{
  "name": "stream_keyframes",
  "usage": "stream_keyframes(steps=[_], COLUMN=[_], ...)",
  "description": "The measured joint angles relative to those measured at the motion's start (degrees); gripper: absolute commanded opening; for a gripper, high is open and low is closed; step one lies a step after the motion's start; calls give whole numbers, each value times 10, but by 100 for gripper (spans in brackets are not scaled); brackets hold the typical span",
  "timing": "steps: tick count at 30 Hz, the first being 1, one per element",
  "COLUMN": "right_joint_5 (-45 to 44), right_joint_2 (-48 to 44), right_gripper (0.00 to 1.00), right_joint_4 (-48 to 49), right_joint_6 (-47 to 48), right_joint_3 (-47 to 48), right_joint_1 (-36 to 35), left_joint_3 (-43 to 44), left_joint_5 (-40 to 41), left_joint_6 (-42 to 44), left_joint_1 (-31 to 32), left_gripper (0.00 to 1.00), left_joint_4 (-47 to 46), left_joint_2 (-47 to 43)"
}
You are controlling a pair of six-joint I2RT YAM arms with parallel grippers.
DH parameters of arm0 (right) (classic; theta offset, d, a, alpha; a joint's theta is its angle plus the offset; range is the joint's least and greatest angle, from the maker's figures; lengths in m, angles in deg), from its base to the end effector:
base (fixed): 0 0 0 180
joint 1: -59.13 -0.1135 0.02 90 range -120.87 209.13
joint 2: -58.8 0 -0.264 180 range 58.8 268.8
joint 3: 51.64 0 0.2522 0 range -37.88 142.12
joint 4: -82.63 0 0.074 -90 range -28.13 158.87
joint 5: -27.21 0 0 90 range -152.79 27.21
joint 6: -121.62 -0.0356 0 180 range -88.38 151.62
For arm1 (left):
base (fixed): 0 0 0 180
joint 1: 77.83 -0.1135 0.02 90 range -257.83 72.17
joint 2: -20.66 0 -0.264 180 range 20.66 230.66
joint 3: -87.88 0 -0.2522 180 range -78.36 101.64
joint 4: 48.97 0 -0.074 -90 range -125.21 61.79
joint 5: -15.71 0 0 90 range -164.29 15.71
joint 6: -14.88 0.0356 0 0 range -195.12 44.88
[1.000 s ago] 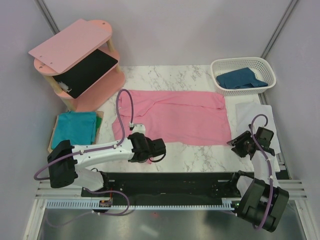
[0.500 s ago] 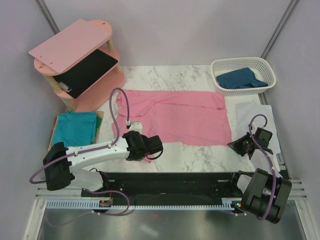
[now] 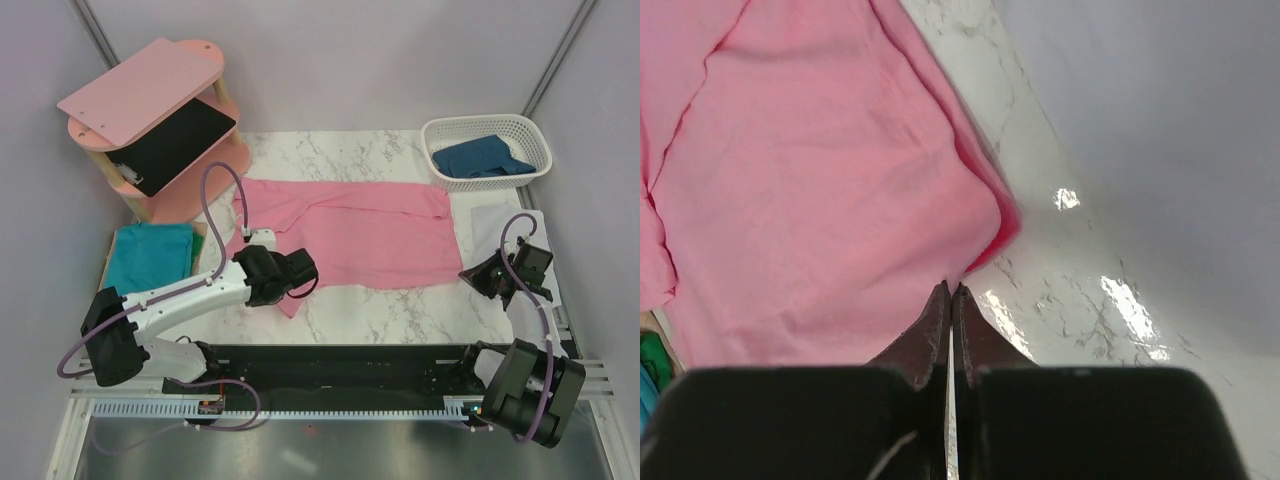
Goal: Fold and stack the t-shirts
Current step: Grap the side of the flattened tshirt closest away from the robot with both arms, then fold the other side of the tshirt into a rectangle
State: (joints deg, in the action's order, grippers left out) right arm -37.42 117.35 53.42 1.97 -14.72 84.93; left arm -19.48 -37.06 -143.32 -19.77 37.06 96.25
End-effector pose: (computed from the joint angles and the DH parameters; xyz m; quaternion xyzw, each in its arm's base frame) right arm 0.1721 -0.0662 0.1634 0.3625 0.8479 0.2178 0.3198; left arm 0.1283 -0.1651 0.2539 -0.0866 0.9437 0.1367 0.2885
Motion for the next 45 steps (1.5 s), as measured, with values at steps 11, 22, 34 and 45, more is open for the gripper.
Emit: stream_keyframes(steps=[11, 22, 34, 45], right_joint_5=[-15, -137, -203, -224], right_joint_2=[109, 175, 289, 352], right_gripper=[0, 0, 0, 0], right_joint_4=[18, 46, 85, 98], right_joint_6=[20, 31, 34, 35], right_joint_3=[95, 156, 221, 280], right_joint_1=[-44, -174, -201, -208], left_joint_3=[75, 134, 186, 246], left_joint_5=[15, 13, -5, -18], left_joint_6=[125, 243, 336, 389], left_joint_1=[-110, -190, -272, -310], left_gripper=[2, 2, 2, 2], left_joint_4=[-43, -114, -168, -196], left_joint_2=[40, 105, 173, 238])
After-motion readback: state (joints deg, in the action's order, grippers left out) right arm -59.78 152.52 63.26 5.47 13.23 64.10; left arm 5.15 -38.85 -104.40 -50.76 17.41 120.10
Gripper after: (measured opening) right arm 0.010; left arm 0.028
